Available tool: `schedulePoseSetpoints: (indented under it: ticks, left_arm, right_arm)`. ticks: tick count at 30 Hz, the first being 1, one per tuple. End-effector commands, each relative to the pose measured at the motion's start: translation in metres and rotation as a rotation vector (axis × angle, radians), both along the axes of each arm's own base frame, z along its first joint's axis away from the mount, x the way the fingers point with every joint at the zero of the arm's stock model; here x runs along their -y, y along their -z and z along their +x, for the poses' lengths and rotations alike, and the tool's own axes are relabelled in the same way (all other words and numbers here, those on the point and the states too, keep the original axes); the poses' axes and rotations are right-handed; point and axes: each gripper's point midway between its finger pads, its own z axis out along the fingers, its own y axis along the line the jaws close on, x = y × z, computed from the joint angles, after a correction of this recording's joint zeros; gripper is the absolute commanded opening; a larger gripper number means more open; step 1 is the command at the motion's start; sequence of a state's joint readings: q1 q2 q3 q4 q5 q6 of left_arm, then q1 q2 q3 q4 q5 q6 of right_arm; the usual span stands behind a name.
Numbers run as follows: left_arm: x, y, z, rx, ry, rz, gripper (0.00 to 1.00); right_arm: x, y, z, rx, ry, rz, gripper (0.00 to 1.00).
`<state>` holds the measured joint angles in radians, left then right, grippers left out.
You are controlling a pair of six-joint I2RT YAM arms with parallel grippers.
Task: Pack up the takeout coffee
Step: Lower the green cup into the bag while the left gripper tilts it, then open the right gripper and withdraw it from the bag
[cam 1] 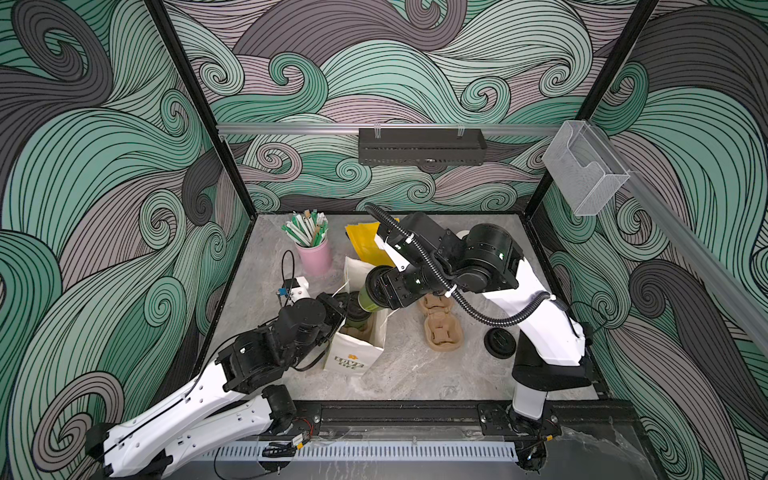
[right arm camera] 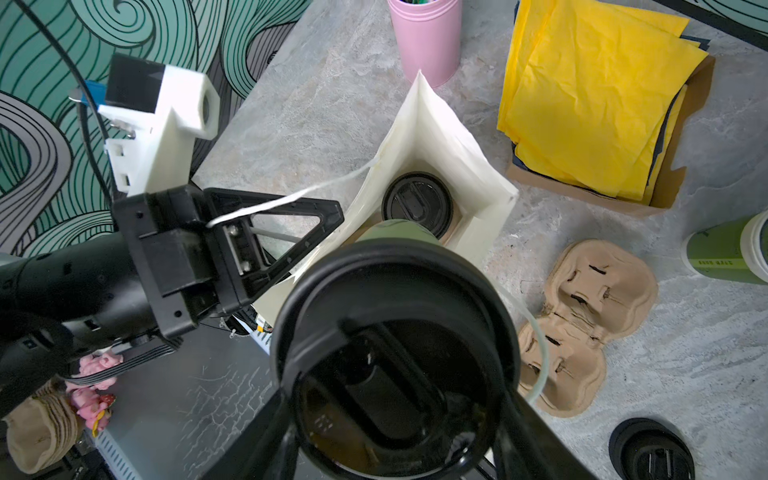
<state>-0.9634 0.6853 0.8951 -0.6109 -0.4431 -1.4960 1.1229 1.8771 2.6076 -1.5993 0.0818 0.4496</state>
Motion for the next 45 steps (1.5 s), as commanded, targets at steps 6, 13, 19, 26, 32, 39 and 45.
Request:
schedulePoseSetpoints:
  ticks: [6, 13, 19, 26, 32, 39, 45]
  left_arm:
    - [-0.028, -0.005, -0.015, -0.003, 0.031, 0.189, 0.57]
    - [-0.042, -0.007, -0.026, 0.006, 0.107, 0.346, 0.80]
    - [-0.048, -0.010, -0.037, 0.002, 0.223, 0.504, 0.94]
    - [-0.053, 0.002, -0.042, -0.009, 0.231, 0.510, 0.80]
    - [-0.054, 0.015, -0.044, -0.035, 0.221, 0.490, 0.55]
    - [-0.062, 0.021, -0.047, -0.050, 0.211, 0.516, 0.40]
    - [-0.068, 0.028, -0.048, -0.068, 0.202, 0.541, 0.27]
  right_arm:
    - [-0.018, 0.010, -0.004, -0.054, -0.026, 0.017, 0.62]
    - [-0.027, 0.012, -0.006, -0.067, -0.038, 0.029, 0.62]
    - [-0.032, 0.016, -0.007, -0.075, -0.046, 0.026, 0.62]
    - [-0.038, 0.019, -0.011, -0.082, -0.058, 0.026, 0.62]
    - [-0.039, 0.014, -0.012, -0.085, -0.060, 0.045, 0.62]
    - [-0.040, -0.007, -0.019, -0.093, -0.069, 0.124, 0.62]
    - [-0.009, -0.041, -0.016, -0.011, -0.005, 0.186, 0.62]
